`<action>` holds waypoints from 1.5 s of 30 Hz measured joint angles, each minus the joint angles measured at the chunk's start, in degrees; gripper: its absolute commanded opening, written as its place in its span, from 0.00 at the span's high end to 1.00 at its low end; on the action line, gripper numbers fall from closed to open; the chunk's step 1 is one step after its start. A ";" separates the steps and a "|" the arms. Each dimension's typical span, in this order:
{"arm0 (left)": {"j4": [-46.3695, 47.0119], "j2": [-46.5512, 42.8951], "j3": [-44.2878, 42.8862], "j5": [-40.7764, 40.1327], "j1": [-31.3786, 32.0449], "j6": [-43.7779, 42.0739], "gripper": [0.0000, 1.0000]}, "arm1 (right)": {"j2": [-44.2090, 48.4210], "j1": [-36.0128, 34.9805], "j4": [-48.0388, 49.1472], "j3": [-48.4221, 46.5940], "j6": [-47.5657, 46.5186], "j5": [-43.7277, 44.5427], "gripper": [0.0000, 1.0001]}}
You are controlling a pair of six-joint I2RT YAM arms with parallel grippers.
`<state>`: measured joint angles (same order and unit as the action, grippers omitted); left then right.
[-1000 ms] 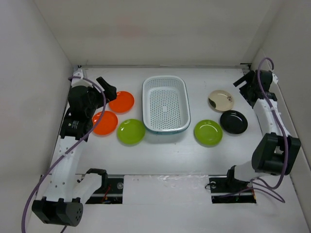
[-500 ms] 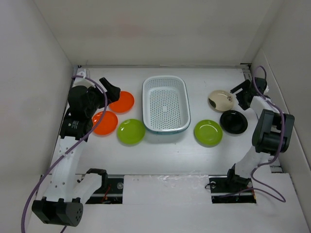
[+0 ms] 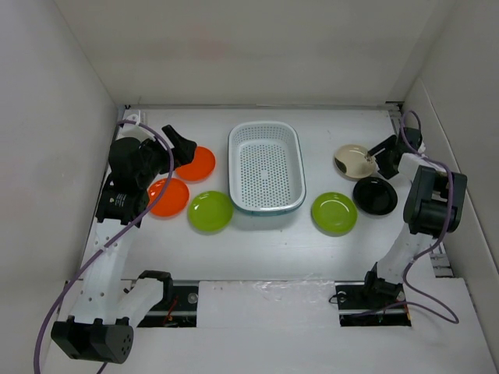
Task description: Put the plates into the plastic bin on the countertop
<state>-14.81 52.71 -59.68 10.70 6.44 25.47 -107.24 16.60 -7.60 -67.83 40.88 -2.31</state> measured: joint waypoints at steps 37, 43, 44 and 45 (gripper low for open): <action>-0.02 0.07 0.00 1.99 0.00 -0.61 0.01 | -10.29 -1.84 -23.37 -18.21 -5.66 5.70 0.84; -0.04 0.07 -0.02 1.99 0.00 -1.03 0.01 | -10.45 -2.32 -23.39 -18.91 -5.73 5.79 1.00; -0.04 0.07 0.00 1.99 0.00 -1.05 0.01 | -10.45 -2.32 -23.37 -18.91 -5.70 5.77 1.00; -0.04 0.07 -0.02 1.97 0.00 -1.07 0.01 | -10.45 -2.32 -23.34 -18.91 -5.73 5.70 1.00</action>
<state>-14.85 52.77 -59.70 12.67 6.44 24.40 -117.69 14.28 -30.94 -86.74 35.16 3.40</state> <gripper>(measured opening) 0.990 0.184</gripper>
